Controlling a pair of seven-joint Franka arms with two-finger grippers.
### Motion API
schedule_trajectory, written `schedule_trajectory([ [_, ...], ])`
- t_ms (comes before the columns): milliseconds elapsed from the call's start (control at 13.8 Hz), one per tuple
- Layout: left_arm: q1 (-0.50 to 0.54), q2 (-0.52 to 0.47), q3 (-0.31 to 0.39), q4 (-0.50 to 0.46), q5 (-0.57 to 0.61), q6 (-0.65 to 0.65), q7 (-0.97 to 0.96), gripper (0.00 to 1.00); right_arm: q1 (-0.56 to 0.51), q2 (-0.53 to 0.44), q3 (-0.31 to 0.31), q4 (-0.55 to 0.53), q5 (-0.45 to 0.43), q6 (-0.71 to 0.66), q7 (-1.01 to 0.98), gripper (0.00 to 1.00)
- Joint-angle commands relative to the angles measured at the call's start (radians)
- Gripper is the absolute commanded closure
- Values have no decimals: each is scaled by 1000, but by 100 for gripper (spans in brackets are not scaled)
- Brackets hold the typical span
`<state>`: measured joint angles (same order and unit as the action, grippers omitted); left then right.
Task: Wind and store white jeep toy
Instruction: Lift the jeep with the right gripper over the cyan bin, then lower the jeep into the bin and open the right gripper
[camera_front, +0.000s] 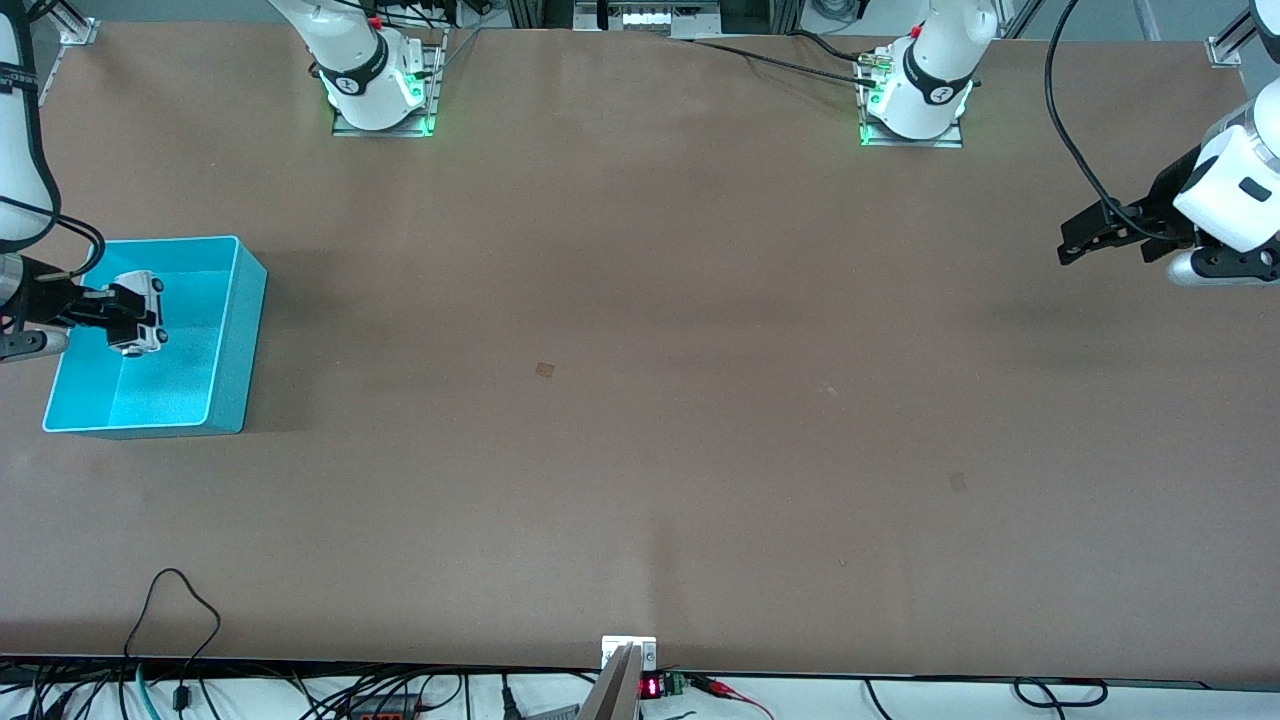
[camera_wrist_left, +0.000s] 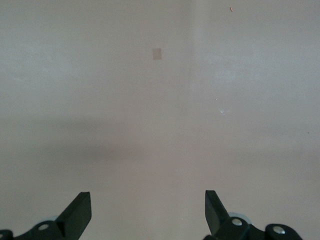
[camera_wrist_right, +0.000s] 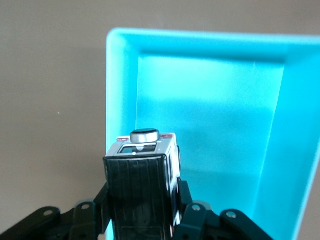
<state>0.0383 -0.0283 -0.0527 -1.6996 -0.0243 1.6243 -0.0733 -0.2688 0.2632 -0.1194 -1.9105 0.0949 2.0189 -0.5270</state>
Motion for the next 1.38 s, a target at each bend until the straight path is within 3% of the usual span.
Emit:
schedule_trajectory([
  [0, -2, -10, -2, 8, 9, -24, -5, 0, -7, 20, 4, -10, -21, -13, 56, 100],
  [291, -2, -10, -2, 9, 9, -27, -5, 0, -10, 42, -14, -51, -92, 79, 88, 100],
  [727, 0, -10, -2, 9, 7, -27, -5, 0, -56, 88, -14, -146, -93, 300, 116, 100],
  [1309, -3, -10, -2, 9, 9, -29, -5, 0, -53, 140, -13, -203, -89, 403, 122, 100],
])
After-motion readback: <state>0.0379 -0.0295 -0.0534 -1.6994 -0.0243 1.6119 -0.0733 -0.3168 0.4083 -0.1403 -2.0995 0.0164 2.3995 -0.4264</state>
